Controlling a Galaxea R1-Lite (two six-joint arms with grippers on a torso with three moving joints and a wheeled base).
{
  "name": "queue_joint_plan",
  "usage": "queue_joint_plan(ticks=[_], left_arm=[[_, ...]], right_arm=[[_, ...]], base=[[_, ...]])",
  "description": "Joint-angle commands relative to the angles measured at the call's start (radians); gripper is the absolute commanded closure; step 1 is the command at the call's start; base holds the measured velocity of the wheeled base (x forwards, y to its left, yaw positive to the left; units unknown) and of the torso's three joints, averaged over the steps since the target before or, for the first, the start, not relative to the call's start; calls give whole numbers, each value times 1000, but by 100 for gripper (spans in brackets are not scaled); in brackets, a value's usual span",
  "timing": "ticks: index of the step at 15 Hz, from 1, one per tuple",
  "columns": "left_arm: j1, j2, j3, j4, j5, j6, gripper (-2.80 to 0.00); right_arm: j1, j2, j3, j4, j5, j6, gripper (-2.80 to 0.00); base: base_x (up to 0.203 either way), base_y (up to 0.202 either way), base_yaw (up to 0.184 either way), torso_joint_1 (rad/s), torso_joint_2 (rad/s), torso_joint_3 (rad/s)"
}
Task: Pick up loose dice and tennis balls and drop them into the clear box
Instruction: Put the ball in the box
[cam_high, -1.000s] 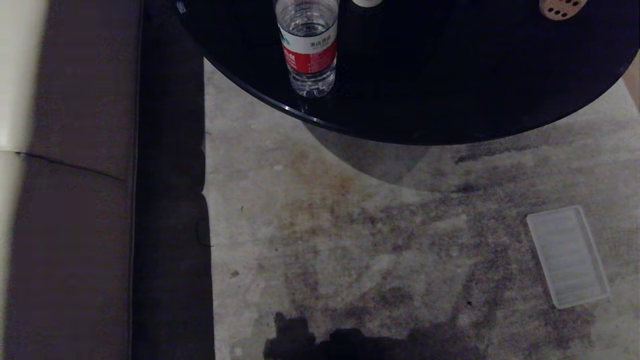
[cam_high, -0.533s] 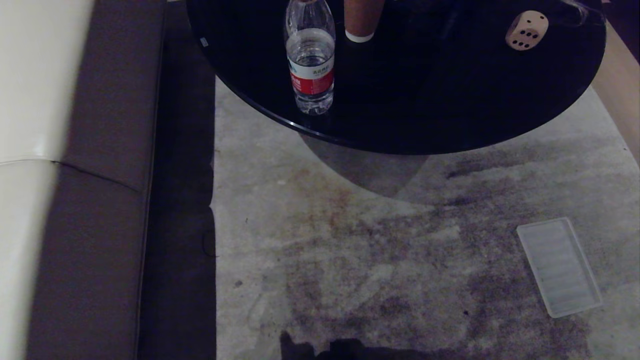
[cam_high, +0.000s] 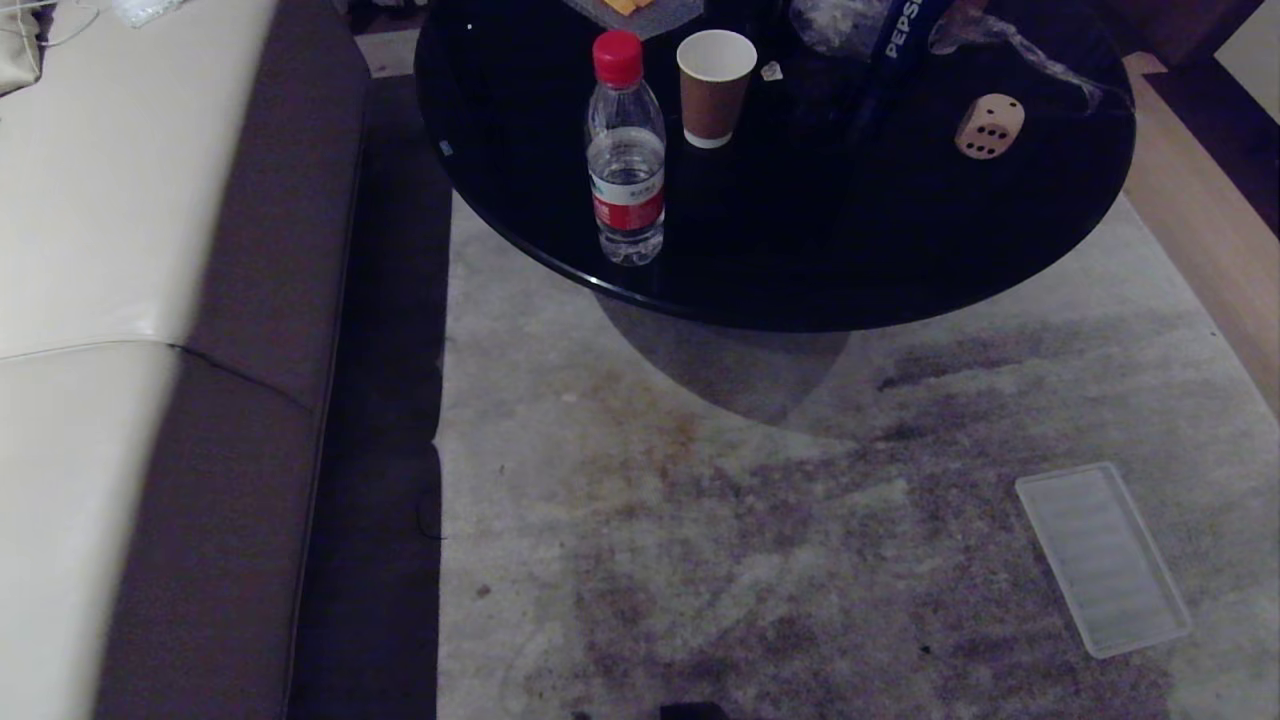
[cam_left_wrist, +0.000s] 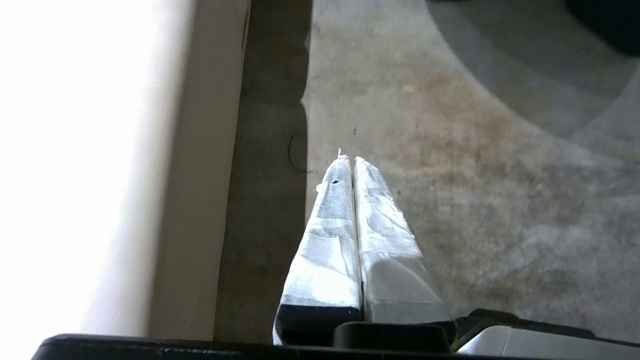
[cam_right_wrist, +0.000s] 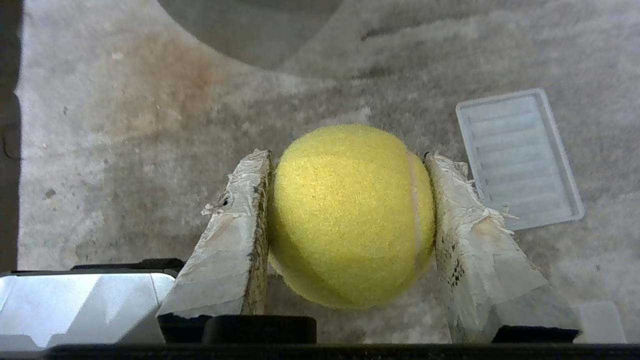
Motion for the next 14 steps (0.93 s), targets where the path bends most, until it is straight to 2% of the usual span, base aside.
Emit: queue_joint_plan(ticks=[1,14], left_arm=[[0,2,2,-1,2,-3,0],[0,2,2,-1,2,-4,0]], right_arm=[[0,2,0,0,0,1,0],[0,2,1,0,0,1,0]], base=[[0,0,0,-2,7,198],[0,0,0,3,0,203]])
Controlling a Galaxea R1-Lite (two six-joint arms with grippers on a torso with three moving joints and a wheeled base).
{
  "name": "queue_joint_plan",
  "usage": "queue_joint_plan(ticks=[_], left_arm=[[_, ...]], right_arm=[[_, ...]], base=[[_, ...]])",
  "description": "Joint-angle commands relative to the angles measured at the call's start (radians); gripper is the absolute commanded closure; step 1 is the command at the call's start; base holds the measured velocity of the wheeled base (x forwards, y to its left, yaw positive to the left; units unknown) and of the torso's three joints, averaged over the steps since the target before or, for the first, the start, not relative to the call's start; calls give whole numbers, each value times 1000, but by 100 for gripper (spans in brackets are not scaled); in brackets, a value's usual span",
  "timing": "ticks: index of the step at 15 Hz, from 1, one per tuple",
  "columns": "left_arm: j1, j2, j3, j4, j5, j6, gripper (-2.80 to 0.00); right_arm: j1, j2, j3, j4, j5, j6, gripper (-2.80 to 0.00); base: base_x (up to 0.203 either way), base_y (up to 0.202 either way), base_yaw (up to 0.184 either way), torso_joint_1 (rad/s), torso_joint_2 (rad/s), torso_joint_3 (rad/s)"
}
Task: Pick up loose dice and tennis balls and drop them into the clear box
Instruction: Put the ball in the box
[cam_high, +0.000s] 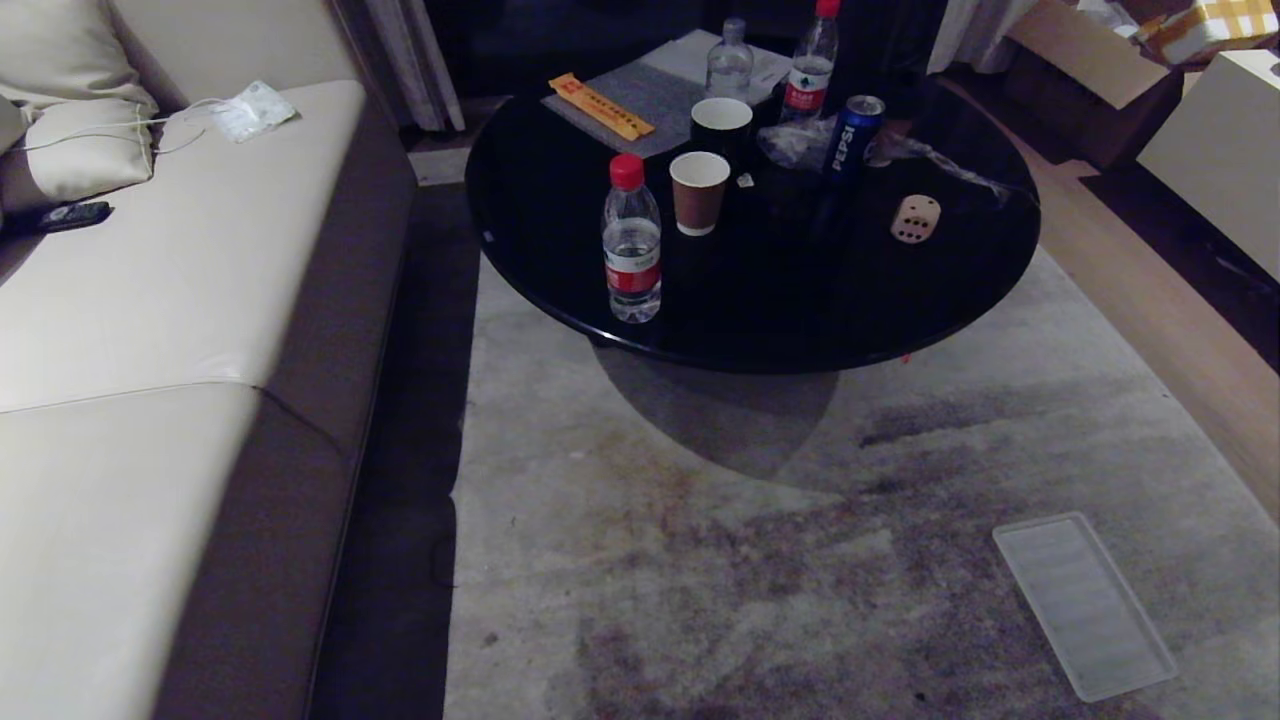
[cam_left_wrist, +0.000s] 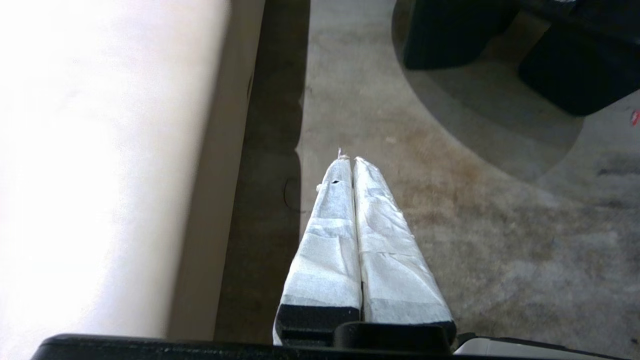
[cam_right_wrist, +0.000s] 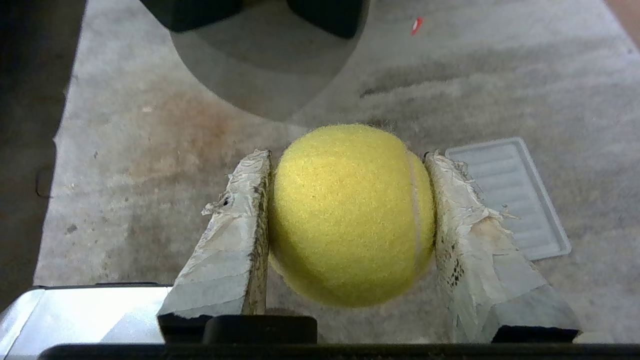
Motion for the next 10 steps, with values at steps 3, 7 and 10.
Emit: queue_joint_plan(ticks=[3,7,10], left_arm=[[0,2,2,-1,1,-1,0],[0,2,2,-1,1,-1,0],[0,2,2,-1,3,-3,0]], right_arm=[[0,2,0,0,0,0,0],[0,2,0,0,0,-1,0],[0,2,0,0,0,0,0]], base=[[0,0,0,2,4,202],[0,0,0,4,5,203],[0,0,0,2,0,199]])
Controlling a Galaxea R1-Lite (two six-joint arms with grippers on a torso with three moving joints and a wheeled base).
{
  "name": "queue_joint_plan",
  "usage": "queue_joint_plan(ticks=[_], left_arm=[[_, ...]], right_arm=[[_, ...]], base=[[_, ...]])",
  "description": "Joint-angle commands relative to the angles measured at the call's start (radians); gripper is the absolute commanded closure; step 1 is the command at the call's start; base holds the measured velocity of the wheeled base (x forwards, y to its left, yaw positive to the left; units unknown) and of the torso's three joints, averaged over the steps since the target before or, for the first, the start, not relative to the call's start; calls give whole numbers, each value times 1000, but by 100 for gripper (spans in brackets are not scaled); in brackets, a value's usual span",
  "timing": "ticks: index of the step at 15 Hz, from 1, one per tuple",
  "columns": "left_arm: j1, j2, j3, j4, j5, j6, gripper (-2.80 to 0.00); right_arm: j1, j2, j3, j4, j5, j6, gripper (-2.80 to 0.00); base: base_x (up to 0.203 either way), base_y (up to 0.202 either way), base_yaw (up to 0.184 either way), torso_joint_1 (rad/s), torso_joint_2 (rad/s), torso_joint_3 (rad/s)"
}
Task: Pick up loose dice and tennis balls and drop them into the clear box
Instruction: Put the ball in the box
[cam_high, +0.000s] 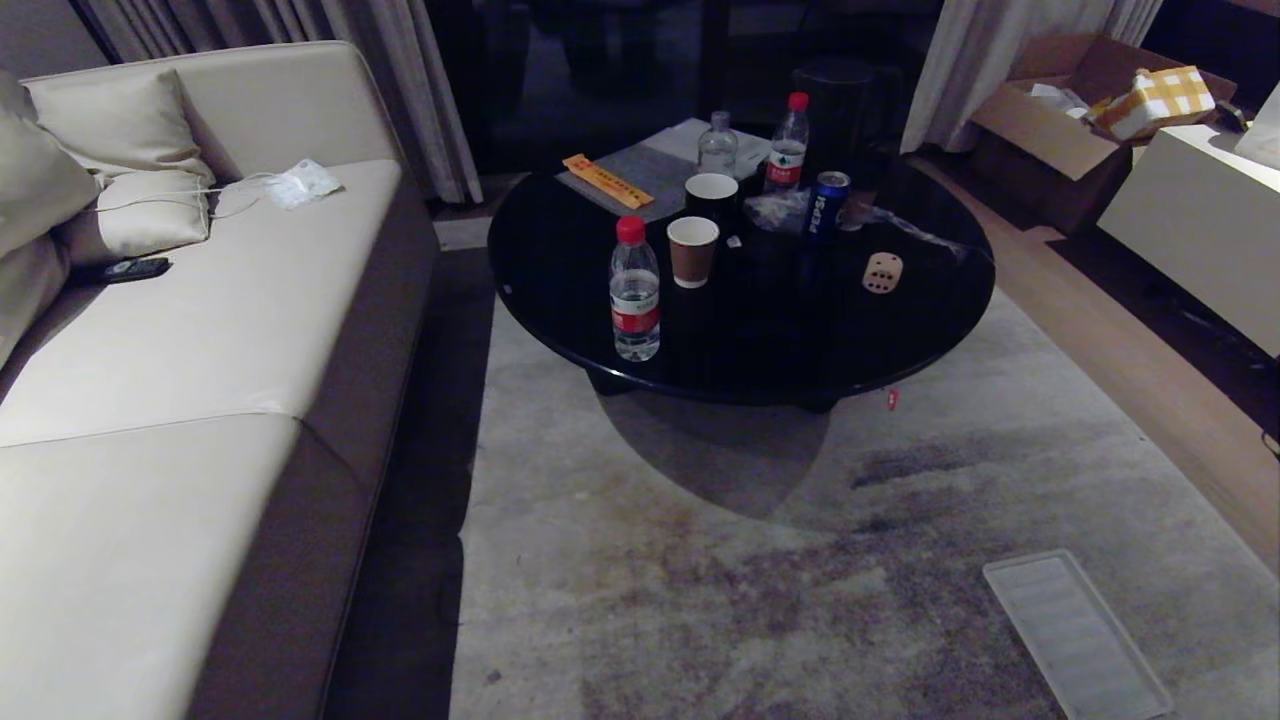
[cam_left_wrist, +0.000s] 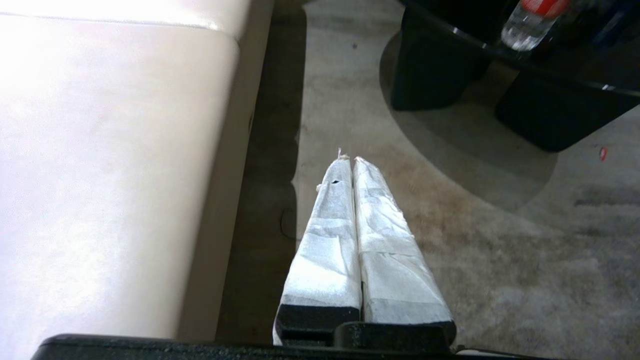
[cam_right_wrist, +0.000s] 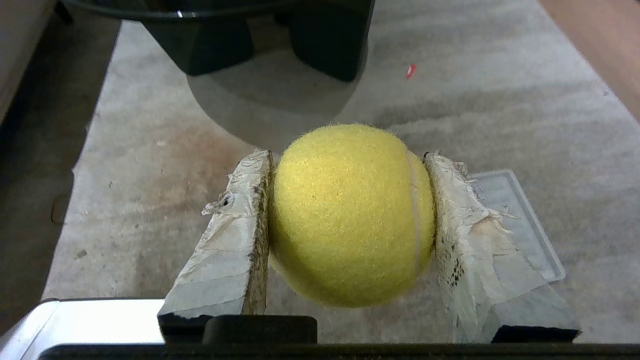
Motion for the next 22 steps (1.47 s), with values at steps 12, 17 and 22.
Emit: queue_joint_plan(ticks=[12,17,22], left_arm=[[0,2,2,0,2,-3,0],[0,2,2,0,1,-2,0],[0,0,2,0,2,-2,0]], right_arm=[[0,2,-1,0,0,0,0],[0,2,0,0,0,0,0],[0,2,0,0,0,0,0]], base=[[0,0,0,3,2,203],[0,0,0,6,1,200],[0,0,0,-1,0,182]])
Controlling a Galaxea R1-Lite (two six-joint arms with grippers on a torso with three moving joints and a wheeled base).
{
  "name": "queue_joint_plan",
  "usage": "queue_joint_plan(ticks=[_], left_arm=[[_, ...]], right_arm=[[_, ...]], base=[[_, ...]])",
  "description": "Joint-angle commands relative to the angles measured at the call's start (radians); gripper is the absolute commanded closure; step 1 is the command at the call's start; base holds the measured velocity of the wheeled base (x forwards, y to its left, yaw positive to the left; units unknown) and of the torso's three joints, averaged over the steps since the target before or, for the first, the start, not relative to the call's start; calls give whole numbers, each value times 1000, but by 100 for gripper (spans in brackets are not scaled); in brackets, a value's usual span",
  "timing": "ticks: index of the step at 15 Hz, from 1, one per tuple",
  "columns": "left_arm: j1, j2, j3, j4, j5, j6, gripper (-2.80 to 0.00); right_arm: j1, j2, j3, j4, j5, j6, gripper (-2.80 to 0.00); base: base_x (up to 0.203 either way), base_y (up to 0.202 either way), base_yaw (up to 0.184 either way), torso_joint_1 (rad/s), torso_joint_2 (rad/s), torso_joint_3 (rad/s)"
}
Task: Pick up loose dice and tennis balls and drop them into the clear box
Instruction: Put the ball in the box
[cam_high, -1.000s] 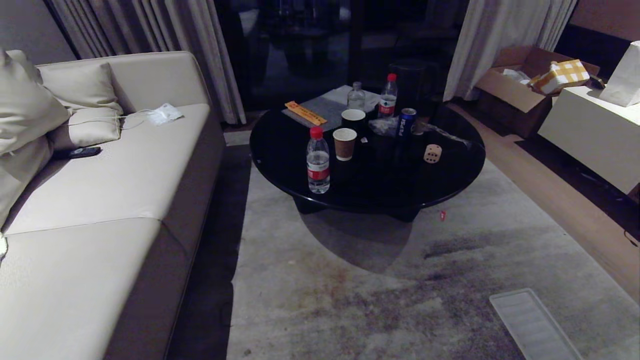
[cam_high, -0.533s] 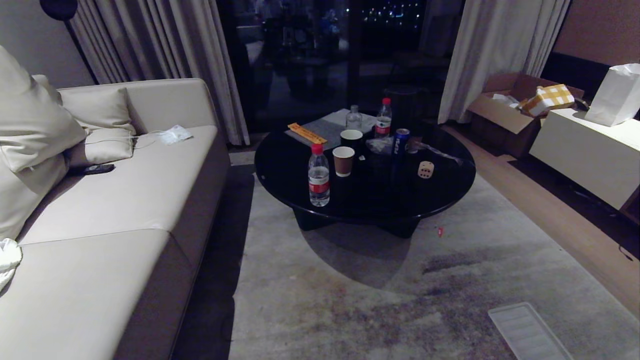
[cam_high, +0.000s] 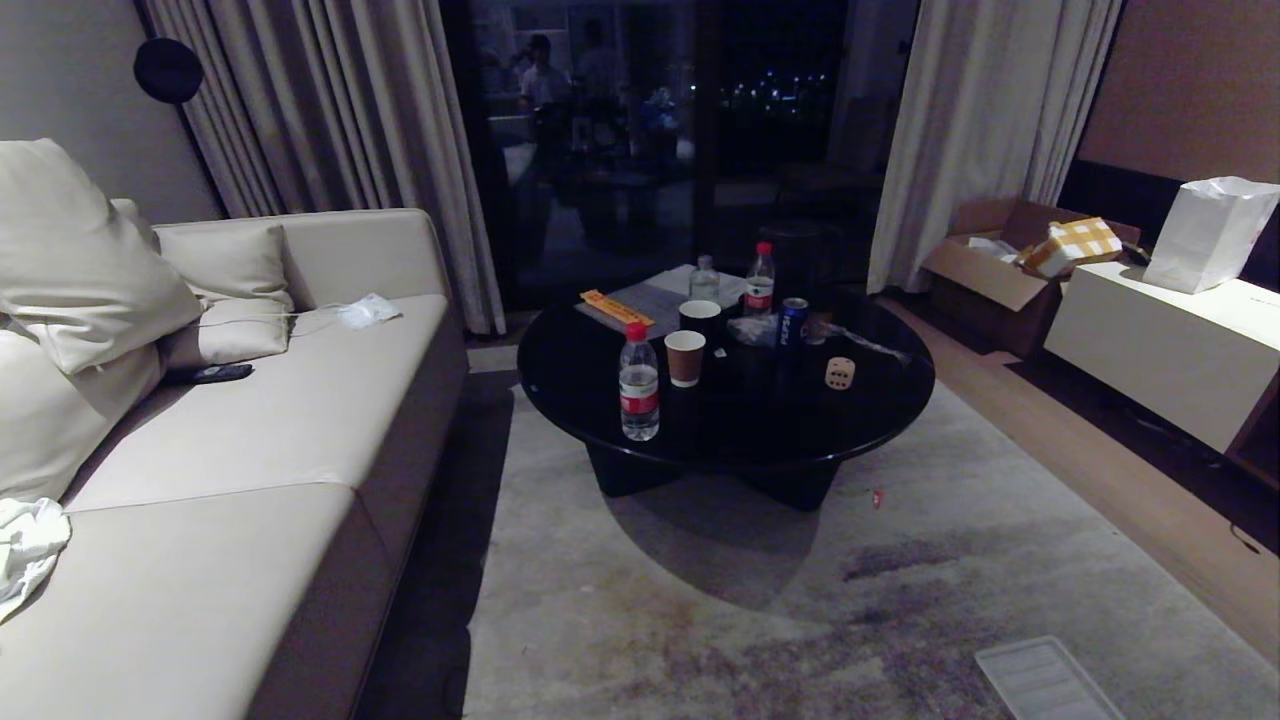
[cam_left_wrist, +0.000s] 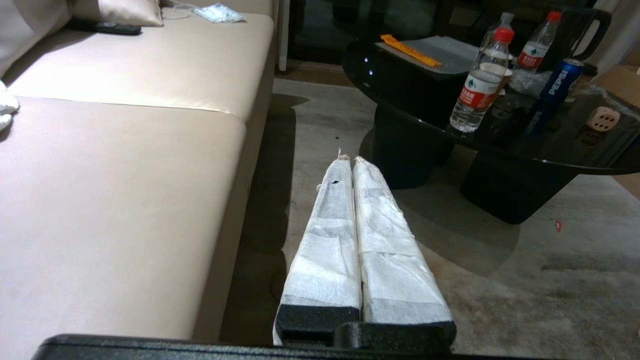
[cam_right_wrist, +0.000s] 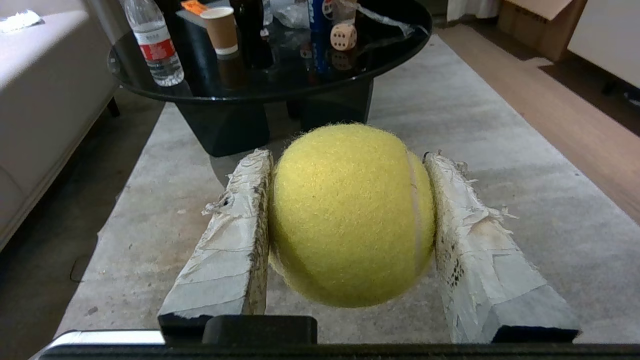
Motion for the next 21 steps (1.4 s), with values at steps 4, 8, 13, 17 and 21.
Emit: queue_joint_plan(ticks=[4,8,13,17,21], left_arm=[[0,1,2,-1,1,-2,0],[0,1,2,-1,1,0,0],[0,2,2,-1,1,0,0],[0,0,2,-1,1,0,0],[0,1,2,-1,1,-4,0]], right_arm=[[0,2,1,0,0,1,0],[0,2,0,0,-2,2,0],[0,2,0,0,-2,2,0],[0,2,1,0,-2,2,0],[0,2,0,0,-2,2,0]], base=[[0,0,0,2,-2,32],[3,2,-48,-1,1,4],[0,9,-164,2,2,3],[-1,14,-163,3,4,1],[1,11,-164,3,3,3]])
